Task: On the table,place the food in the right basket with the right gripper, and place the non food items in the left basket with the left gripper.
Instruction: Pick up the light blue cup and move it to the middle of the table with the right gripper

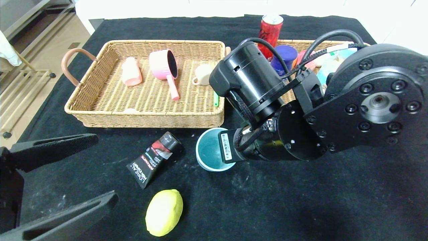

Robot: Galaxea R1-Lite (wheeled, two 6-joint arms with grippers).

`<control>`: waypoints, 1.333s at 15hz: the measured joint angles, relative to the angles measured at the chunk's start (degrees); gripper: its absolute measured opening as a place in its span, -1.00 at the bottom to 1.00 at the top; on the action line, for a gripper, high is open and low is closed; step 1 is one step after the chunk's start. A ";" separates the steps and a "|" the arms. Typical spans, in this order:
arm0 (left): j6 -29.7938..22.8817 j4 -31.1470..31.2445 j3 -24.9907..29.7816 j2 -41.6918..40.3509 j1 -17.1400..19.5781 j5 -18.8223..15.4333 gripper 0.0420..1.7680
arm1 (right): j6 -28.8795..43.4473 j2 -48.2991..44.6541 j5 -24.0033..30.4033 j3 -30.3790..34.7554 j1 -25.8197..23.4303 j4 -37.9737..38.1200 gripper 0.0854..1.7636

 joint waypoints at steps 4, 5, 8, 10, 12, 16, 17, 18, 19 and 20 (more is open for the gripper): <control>0.02 -0.02 0.02 -0.02 0.00 -0.01 0.94 | 0.00 0.11 0.00 0.02 -0.06 -0.02 -0.39; 0.00 -0.02 0.02 -0.02 0.00 -0.01 0.94 | 0.00 0.17 0.00 0.02 -0.06 -0.02 -0.39; 0.11 -0.02 0.09 -0.02 0.00 -0.01 0.94 | 0.09 0.44 0.00 0.02 -0.11 0.07 -0.39; 0.11 -0.02 0.11 -0.02 0.00 -0.01 0.94 | 0.33 0.61 -0.02 0.02 -0.15 0.07 -0.39; 0.11 -0.05 0.11 -0.02 0.00 -0.01 0.94 | 0.35 0.72 0.00 0.02 -0.15 0.07 -0.39; 0.11 -0.05 0.11 -0.10 0.00 -0.01 0.94 | 0.35 0.99 -0.05 0.02 -0.15 0.07 -0.39; 0.11 -0.05 0.11 -0.10 0.00 -0.01 0.94 | 0.33 1.05 -0.06 0.02 -0.15 0.07 -0.23; 0.11 -0.07 0.11 -0.10 0.00 0.00 0.94 | 0.35 1.07 -0.09 0.02 -0.15 0.07 -0.08; 0.09 -0.05 0.11 -0.10 0.00 -0.01 0.94 | 0.35 1.07 -0.11 0.02 -0.15 0.09 0.03; 0.11 -0.02 0.11 -0.10 0.00 -0.01 0.94 | 0.30 1.07 -0.09 0.04 -0.15 0.13 0.14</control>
